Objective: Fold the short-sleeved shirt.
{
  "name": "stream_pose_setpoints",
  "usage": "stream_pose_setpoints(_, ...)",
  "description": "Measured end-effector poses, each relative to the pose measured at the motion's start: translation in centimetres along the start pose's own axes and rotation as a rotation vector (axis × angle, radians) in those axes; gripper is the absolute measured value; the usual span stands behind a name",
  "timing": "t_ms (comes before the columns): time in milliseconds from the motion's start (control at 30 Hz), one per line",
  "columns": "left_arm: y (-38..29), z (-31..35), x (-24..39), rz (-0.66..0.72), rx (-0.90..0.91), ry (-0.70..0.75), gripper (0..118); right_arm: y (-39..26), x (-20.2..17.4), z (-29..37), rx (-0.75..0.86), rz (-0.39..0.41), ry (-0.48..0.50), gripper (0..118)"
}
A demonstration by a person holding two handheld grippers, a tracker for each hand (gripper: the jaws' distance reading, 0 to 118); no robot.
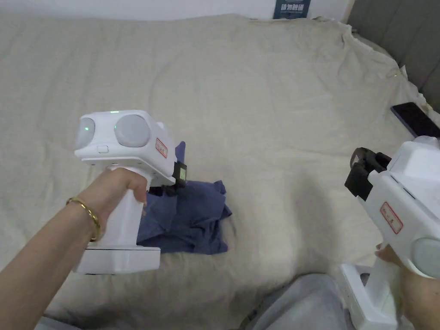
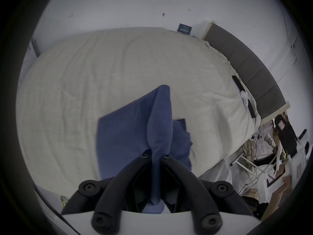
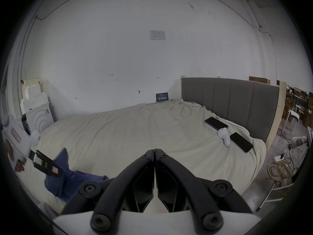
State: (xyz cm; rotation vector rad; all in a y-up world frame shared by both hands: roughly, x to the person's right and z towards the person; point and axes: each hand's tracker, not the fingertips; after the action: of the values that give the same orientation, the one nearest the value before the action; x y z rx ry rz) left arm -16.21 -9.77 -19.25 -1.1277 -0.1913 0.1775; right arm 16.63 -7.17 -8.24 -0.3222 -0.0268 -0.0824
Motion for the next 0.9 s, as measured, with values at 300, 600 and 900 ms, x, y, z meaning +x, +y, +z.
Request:
stream_pose_setpoints(300, -1.7, -10.9, 4.3, -0.038, -0.106, 0.120, 15, -0.4, 2.3, 0.4, -0.013, 0.001, -0.047, 0)
stream_pose_setpoints(600, 0.8, -5.8, 3.8, 0.023, -0.016, -0.183, 114, -0.9, 2.3, 0.1, -0.036, 0.019, -0.045, 0)
stream_pose_setpoints(900, -0.3, -1.6, -0.2, -0.022, 0.302, 0.078, 13, -0.2, 0.1, 0.1, -0.016, 0.043, -0.014, 0)
